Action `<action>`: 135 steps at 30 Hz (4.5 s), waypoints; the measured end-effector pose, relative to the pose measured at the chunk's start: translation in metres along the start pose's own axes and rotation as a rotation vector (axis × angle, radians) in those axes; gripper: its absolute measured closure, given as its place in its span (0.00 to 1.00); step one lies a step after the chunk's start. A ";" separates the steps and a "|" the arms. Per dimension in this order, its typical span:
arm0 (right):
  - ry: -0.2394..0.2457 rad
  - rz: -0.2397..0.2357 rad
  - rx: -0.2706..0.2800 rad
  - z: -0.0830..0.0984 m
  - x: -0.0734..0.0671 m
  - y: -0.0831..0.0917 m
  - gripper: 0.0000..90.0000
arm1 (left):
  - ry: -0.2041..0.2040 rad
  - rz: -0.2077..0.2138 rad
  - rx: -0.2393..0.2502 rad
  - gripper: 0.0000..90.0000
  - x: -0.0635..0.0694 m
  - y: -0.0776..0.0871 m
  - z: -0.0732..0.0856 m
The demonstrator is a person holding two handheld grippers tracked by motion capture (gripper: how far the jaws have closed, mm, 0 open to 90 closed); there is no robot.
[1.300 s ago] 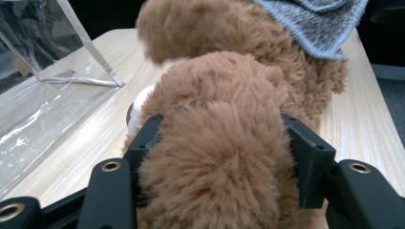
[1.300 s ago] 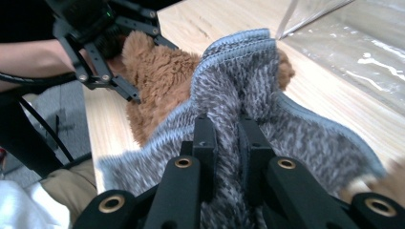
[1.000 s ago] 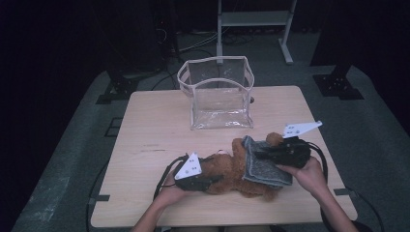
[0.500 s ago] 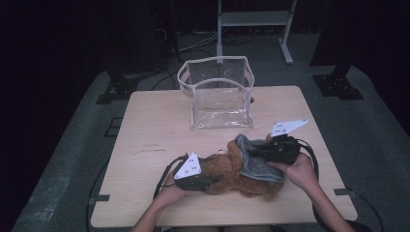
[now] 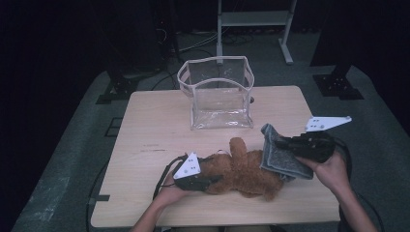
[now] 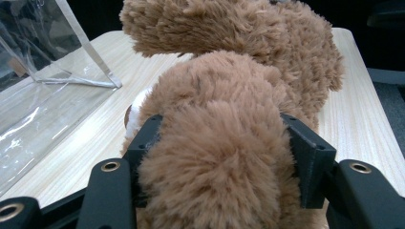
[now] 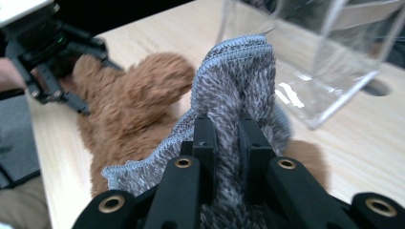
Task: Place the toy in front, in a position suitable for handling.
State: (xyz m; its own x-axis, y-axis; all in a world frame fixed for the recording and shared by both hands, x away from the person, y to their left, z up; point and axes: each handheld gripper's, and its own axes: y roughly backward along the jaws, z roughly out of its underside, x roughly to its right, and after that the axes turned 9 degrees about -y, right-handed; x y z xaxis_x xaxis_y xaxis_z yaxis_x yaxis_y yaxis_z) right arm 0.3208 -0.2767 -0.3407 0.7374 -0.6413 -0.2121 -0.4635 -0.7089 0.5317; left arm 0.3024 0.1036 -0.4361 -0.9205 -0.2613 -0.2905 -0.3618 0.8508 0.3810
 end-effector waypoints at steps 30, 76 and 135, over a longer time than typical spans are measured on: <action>-0.109 -0.063 0.049 0.060 0.014 0.007 0.88 | 0.043 -0.002 0.011 0.43 -0.007 -0.001 0.001; -0.041 -0.157 0.016 0.051 -0.001 -0.045 0.90 | 0.168 -0.001 0.067 0.51 -0.010 0.000 0.006; -0.191 -0.193 0.055 0.074 0.005 -0.082 0.91 | 0.223 -0.068 0.287 0.49 -0.042 0.043 -0.012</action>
State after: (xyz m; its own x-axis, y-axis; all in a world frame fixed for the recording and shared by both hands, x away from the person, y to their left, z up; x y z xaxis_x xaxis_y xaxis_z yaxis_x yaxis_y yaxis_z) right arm 0.3267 -0.2435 -0.4460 0.7109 -0.5329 -0.4589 -0.3530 -0.8348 0.4225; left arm 0.3239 0.1455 -0.3971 -0.9166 -0.3880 -0.0959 -0.3966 0.9129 0.0969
